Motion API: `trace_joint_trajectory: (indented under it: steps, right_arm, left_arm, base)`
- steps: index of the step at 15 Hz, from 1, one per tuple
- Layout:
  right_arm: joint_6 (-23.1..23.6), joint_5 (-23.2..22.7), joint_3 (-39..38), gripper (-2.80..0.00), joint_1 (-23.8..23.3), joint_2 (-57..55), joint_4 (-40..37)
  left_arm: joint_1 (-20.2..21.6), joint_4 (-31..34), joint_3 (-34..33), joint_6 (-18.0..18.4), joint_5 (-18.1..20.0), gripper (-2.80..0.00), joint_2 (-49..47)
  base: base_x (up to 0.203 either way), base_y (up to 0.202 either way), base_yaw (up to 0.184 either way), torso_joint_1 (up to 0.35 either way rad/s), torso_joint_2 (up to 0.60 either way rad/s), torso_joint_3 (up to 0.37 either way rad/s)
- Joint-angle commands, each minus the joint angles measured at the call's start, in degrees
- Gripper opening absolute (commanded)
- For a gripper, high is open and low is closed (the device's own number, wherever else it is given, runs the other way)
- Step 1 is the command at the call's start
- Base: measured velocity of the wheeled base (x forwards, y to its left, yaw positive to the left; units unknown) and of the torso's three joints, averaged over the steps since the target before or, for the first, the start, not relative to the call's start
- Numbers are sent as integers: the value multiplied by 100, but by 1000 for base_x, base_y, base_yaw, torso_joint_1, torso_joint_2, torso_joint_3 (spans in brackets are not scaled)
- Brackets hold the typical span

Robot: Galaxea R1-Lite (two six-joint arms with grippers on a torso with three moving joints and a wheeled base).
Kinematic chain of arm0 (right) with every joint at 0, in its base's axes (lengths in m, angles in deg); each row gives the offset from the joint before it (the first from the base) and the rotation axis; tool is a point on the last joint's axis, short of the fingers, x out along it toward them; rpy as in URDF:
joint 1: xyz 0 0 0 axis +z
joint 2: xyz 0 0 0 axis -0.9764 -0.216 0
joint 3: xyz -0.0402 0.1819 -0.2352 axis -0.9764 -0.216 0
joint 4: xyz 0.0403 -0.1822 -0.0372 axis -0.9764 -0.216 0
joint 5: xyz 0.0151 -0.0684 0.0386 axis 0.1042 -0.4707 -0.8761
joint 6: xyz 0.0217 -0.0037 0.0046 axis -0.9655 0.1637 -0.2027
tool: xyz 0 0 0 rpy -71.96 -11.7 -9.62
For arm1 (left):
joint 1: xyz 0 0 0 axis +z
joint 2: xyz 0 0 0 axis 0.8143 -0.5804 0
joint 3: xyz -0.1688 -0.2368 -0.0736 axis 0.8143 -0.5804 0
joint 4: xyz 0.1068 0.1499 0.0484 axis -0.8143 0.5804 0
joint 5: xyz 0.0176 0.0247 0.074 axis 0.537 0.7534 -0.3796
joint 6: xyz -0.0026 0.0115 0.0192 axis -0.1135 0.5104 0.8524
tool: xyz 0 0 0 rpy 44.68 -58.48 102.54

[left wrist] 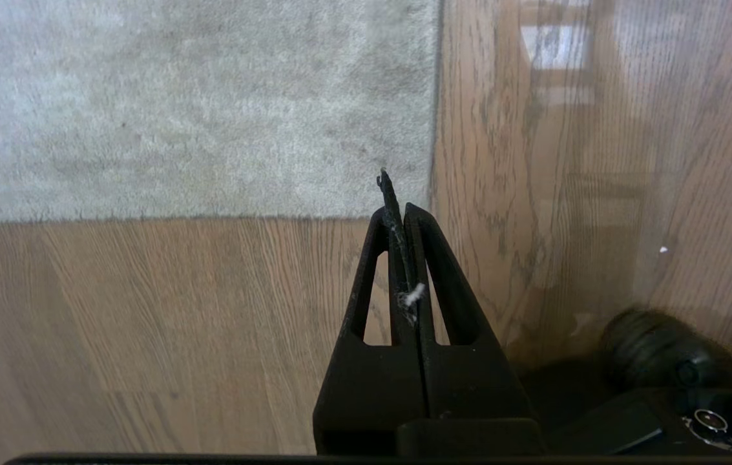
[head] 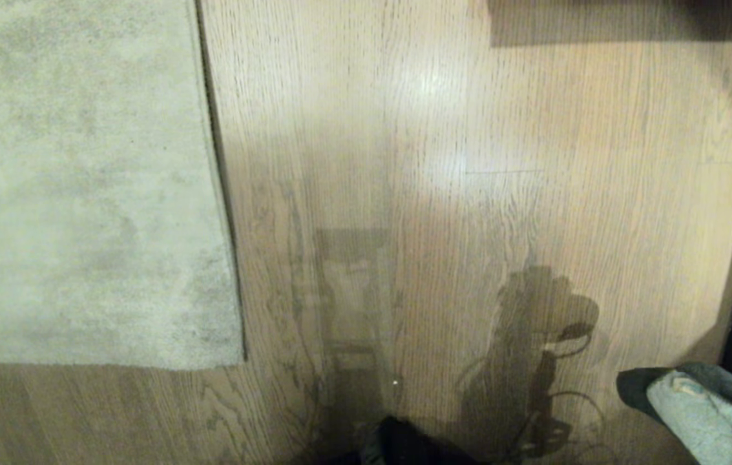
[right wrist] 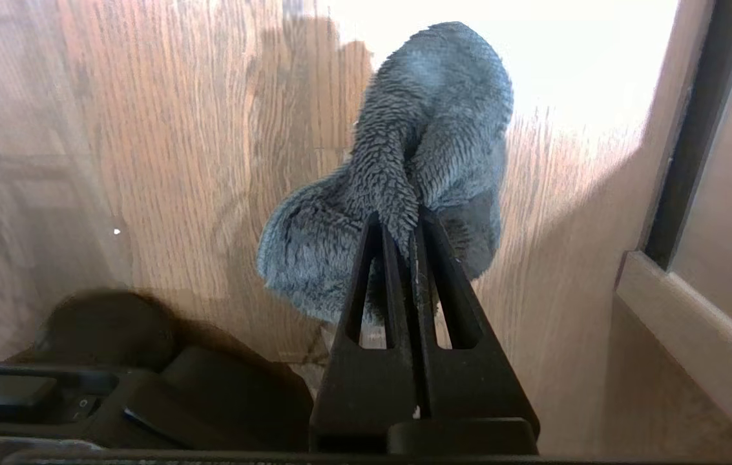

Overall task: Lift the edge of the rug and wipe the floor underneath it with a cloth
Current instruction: Put down the rag

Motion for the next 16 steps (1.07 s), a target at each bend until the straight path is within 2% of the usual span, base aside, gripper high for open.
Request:
trace_joint_trajectory:
  steps: [1,7,16]
  right_arm:
    - [2,-3,0,-280,6,-9,2]
    - [3,-3,0,-280,6,-2,-7]
    - [292,-3,0,-280,6,-119,-80]
  left_arm:
    - [9,-5,0,-4,-2,-280,-1]
    - [1,-5,0,-4,-2,-280,-1]
    - [10,-5,0,-13,-2,-280,-1]
  base:
    - [0,0,0,0,0,0]
    - [0,0,0,0,0,0]
    - [0,0,0,0,0,0]
